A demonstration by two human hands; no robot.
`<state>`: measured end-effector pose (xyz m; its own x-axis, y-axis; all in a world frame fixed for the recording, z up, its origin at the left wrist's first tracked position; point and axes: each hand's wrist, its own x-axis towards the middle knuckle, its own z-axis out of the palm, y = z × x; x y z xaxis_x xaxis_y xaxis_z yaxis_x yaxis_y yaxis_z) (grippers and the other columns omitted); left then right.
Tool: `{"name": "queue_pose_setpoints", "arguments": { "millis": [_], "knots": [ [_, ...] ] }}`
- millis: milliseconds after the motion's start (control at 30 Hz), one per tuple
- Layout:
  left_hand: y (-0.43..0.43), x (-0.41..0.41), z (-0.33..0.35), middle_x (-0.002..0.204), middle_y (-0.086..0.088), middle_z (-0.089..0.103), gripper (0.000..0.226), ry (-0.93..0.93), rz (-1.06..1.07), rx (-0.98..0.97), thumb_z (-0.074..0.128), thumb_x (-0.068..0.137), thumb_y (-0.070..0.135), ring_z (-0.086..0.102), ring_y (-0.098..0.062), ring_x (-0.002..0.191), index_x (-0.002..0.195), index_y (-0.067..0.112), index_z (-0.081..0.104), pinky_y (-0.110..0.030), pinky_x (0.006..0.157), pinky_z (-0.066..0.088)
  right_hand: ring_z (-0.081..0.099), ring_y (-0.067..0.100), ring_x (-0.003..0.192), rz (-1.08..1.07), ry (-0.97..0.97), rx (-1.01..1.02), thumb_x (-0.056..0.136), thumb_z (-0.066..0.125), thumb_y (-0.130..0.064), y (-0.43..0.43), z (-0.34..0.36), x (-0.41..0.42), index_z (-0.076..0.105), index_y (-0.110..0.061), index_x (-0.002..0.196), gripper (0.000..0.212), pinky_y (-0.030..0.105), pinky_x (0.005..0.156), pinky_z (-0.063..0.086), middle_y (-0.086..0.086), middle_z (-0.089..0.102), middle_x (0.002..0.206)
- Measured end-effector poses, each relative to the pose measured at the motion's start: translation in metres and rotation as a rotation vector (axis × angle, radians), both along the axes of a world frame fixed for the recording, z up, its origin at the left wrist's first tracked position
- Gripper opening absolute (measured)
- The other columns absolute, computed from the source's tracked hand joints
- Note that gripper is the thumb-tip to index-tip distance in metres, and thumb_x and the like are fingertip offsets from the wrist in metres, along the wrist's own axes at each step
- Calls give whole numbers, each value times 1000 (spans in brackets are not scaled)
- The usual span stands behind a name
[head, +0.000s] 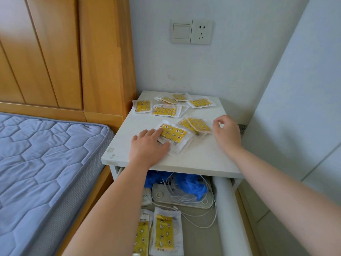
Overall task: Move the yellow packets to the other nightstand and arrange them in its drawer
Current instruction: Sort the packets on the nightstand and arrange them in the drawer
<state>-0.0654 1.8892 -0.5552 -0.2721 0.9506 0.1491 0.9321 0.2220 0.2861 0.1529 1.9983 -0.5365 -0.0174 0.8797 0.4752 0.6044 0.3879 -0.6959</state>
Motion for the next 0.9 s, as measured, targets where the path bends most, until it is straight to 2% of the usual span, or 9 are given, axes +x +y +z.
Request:
{"name": "queue_pose_setpoints", "arguments": {
  "millis": [133, 200, 333, 433, 567, 667, 733, 800, 900],
  "knots": [
    [0, 0, 0, 156, 8, 28, 63, -3, -1, 5, 33, 93, 60, 18, -18, 145, 150, 36, 22, -44, 118, 14, 43, 30, 125, -52, -290, -322, 91, 52, -47, 23, 10, -12, 50, -5, 128, 56, 36, 96, 39, 12, 49, 133],
    [0, 0, 0, 156, 8, 28, 63, 3, -1, 6, 33, 93, 59, 18, -18, 145, 150, 36, 21, -44, 118, 14, 43, 34, 125, -70, -411, -431, 87, 50, -60, 32, 14, -18, 47, -3, 128, 70, 38, 94, 39, 15, 49, 133],
    [-1, 1, 1, 157, 7, 26, 62, 21, -6, -4, 31, 94, 58, 17, -19, 145, 151, 35, 20, -43, 118, 14, 45, 34, 123, -101, -539, -509, 78, 56, -69, 41, 17, -26, 50, -6, 122, 77, 37, 94, 41, 13, 52, 129],
    [-1, 1, 1, 157, 7, 26, 62, 19, -6, -4, 31, 94, 58, 17, -19, 146, 151, 35, 19, -43, 117, 14, 48, 34, 122, -88, -550, -584, 71, 71, -62, 42, 23, -30, 50, -4, 121, 80, 37, 97, 42, 14, 53, 129],
    [-2, 1, 1, 157, 7, 26, 62, 20, -7, -5, 32, 94, 58, 17, -19, 145, 151, 35, 19, -43, 118, 14, 59, 28, 97, -69, -396, -696, 70, 82, -36, 42, 30, -23, 50, 2, 119, 69, 33, 78, 47, 12, 59, 114],
    [-3, 1, 2, 156, 7, 27, 62, 21, -12, 0, 32, 94, 57, 18, -19, 145, 151, 35, 19, -43, 117, 14, 60, 29, 106, -98, -349, -728, 70, 84, -28, 44, 31, -11, 51, 1, 120, 67, 32, 77, 45, 14, 60, 118],
    [-2, 1, 2, 156, 7, 27, 62, 16, -14, 2, 32, 94, 57, 17, -19, 145, 151, 35, 19, -43, 117, 14, 63, 30, 98, -81, -238, -739, 72, 82, -20, 49, 31, -3, 55, 1, 115, 55, 32, 79, 48, 14, 63, 110],
    [-2, 1, 2, 156, 7, 27, 62, 15, -15, 2, 32, 94, 57, 17, -19, 145, 151, 35, 19, -43, 117, 14, 66, 31, 93, -47, -109, -747, 75, 79, -11, 55, 35, 1, 58, 1, 109, 42, 42, 83, 54, 15, 66, 106],
    [-2, 1, 2, 156, 8, 27, 62, 21, -16, 2, 31, 94, 58, 18, -18, 145, 151, 35, 19, -42, 117, 14, 63, 26, 74, 66, 0, -729, 80, 72, -1, 55, 49, -10, 57, -6, 89, 19, 37, 69, 53, 12, 63, 88]
  ]
}}
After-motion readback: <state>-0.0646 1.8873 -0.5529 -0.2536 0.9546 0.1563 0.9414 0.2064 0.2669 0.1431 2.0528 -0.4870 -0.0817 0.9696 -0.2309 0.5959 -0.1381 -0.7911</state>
